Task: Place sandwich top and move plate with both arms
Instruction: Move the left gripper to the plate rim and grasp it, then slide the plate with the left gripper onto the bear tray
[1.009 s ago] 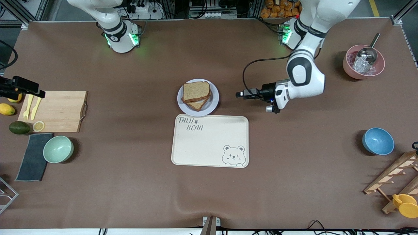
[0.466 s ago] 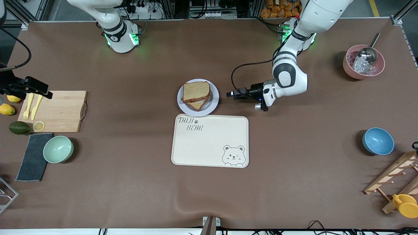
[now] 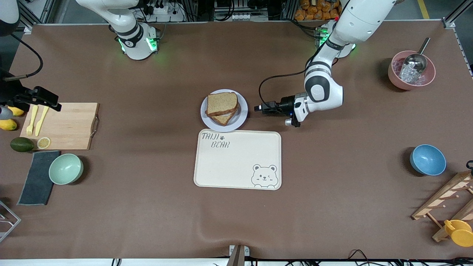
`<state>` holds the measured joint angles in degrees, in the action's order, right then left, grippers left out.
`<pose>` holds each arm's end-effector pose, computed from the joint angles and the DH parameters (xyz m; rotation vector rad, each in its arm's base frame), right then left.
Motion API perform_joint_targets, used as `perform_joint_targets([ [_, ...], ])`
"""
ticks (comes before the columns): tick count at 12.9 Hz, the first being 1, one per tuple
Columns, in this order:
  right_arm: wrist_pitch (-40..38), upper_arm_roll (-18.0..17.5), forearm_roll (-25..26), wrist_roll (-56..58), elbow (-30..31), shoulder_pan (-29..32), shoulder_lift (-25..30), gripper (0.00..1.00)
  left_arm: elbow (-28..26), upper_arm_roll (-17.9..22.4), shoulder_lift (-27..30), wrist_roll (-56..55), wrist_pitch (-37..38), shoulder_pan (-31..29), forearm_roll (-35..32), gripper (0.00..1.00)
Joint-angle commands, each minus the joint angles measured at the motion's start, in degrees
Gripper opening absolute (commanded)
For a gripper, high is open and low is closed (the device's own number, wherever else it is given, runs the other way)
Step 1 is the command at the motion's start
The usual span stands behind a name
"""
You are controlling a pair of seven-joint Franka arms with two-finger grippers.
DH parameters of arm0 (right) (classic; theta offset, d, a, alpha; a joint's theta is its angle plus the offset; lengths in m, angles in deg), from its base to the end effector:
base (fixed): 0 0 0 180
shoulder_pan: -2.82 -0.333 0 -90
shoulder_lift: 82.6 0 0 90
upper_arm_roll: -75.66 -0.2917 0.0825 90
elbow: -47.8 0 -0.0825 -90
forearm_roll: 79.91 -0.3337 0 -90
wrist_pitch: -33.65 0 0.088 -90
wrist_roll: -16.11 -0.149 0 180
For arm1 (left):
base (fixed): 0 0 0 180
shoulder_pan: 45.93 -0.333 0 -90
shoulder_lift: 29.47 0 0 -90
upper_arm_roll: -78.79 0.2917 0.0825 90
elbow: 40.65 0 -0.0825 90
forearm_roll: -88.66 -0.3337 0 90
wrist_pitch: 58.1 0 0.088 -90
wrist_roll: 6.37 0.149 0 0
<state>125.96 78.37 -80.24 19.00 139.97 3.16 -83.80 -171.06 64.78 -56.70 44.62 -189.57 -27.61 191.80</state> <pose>0.5111 -0.0262 0.5351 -3.1357 0.0048 0.0285 0.3800 -0.3124 0.1427 2.0405 0.2259 -0.2006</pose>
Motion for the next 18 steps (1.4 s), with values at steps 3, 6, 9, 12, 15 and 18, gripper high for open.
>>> perform_joint_targets([
  [3, 0.59, -0.69, 1.29, -1.13, 1.08, 0.36, 1.64, 1.0, 3.93, 0.04, -4.84, 3.59, -1.07, 3.03, 3.82, 0.93],
  [6, 0.33, -1.04, 1.47, -3.4, 0.55, 0.36, 1.64, 1.0, 6.04, 0.13, -6.86, 3.85, -1.07, 3.73, 3.82, 0.84],
  [9, 0.77, -2.01, 1.21, -8.32, 0.55, 0.45, 1.64, 1.0, 7.19, 0.13, -7.57, 5.51, -1.68, 5.05, 3.82, 0.69],
  [12, 2.35, -3.51, 1.12, -10.35, 0.55, 0.72, 1.46, 1.0, 8.68, 0.13, -8.98, 6.75, -1.78, 5.66, 3.82, 0.65],
  [15, 2.53, -3.51, 1.03, -12.03, 0.2, 0.37, 1.46, 1.0, 9.73, 0.04, -10.38, 11.21, -1.69, 5.84, 3.82, 0.55],
  [18, 2.44, -3.42, 1.03, -12.03, -0.5, 0.1, 1.46, 1.0, 10.35, 0.04, -10.74, 13.87, -1.69, 5.93, 3.82, 0.34],
])
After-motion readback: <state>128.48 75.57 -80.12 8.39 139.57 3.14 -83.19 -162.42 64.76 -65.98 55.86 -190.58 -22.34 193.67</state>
